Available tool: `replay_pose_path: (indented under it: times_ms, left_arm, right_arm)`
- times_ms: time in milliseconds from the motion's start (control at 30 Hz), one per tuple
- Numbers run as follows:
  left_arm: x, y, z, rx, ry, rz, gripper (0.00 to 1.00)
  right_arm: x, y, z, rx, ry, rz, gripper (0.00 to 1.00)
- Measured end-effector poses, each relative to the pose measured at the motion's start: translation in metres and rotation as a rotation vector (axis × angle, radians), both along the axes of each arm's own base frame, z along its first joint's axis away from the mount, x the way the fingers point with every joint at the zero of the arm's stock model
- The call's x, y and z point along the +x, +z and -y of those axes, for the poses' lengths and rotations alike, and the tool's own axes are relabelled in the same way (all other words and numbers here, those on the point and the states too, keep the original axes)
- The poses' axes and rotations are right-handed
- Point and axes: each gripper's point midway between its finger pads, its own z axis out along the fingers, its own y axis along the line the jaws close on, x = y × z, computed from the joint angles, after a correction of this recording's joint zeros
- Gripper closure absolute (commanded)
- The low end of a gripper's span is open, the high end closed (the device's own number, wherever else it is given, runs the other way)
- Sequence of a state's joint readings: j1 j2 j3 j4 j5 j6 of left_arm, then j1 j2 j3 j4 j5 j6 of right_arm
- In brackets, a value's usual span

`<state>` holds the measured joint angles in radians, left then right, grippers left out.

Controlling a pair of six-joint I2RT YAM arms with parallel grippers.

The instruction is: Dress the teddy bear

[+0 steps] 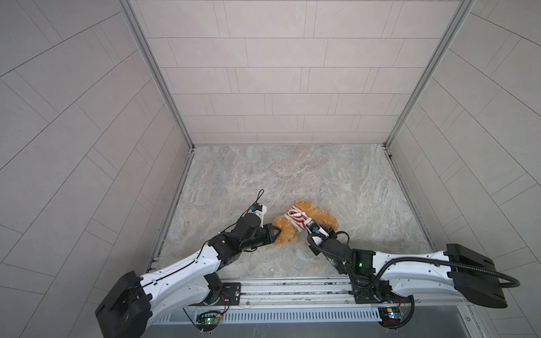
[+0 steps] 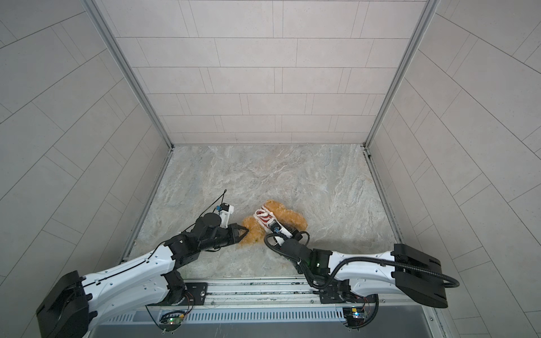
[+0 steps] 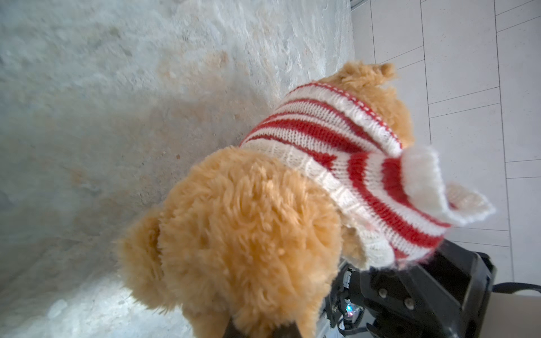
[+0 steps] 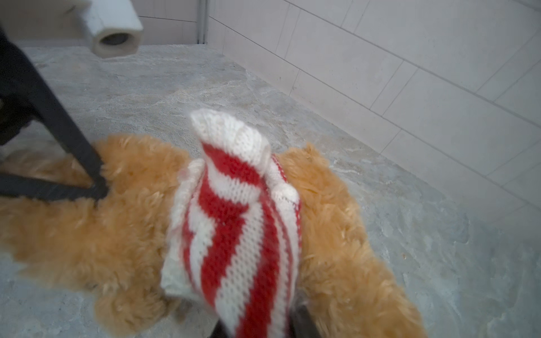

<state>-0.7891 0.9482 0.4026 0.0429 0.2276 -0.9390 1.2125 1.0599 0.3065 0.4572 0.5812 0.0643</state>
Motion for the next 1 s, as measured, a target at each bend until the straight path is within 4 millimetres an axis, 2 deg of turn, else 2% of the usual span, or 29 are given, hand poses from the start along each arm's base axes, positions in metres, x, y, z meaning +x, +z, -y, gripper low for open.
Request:
replay_pose_path:
  times_ms: [67, 233, 367, 500, 567, 633, 833, 900, 1000]
  left_arm:
    - [0.008, 0.003, -0.005, 0.059, 0.002, 0.062, 1.0]
    - [0.019, 0.012, -0.012, 0.2, -0.02, 0.21, 1.0]
    - [0.018, 0.004, -0.014, 0.277, -0.055, 0.265, 1.0]
    - [0.008, -0.013, -0.011, 0.354, -0.121, 0.312, 1.0]
    - [0.005, -0.02, -0.011, 0.38, -0.144, 0.322, 1.0]
    - [0.003, -0.023, -0.01, 0.389, -0.159, 0.334, 1.0]
    - [0.003, -0.012, -0.007, 0.365, -0.161, 0.377, 1.0]
    - [0.003, -0.008, -0.007, 0.353, -0.157, 0.387, 1.0]
    - [0.003, -0.004, -0.007, 0.341, -0.153, 0.398, 1.0]
  right_arm:
    - [-0.005, 0.007, 0.001, 0.047, 0.024, -0.008, 0.58]
    - [-0.01, 0.033, 0.012, 0.188, 0.044, -0.04, 0.55]
    - [0.002, 0.051, 0.034, 0.311, -0.012, -0.092, 0.53]
    - [0.018, 0.049, 0.045, 0.399, -0.046, -0.186, 0.53]
    - [0.02, 0.047, 0.039, 0.415, -0.023, -0.236, 0.53]
    - [0.017, 0.048, 0.023, 0.412, 0.038, -0.29, 0.53]
    - [0.003, 0.057, -0.027, 0.383, 0.222, -0.381, 0.54]
    - [0.0, 0.056, -0.038, 0.366, 0.256, -0.401, 0.56]
    - [-0.001, 0.045, -0.045, 0.33, 0.268, -0.44, 0.6]
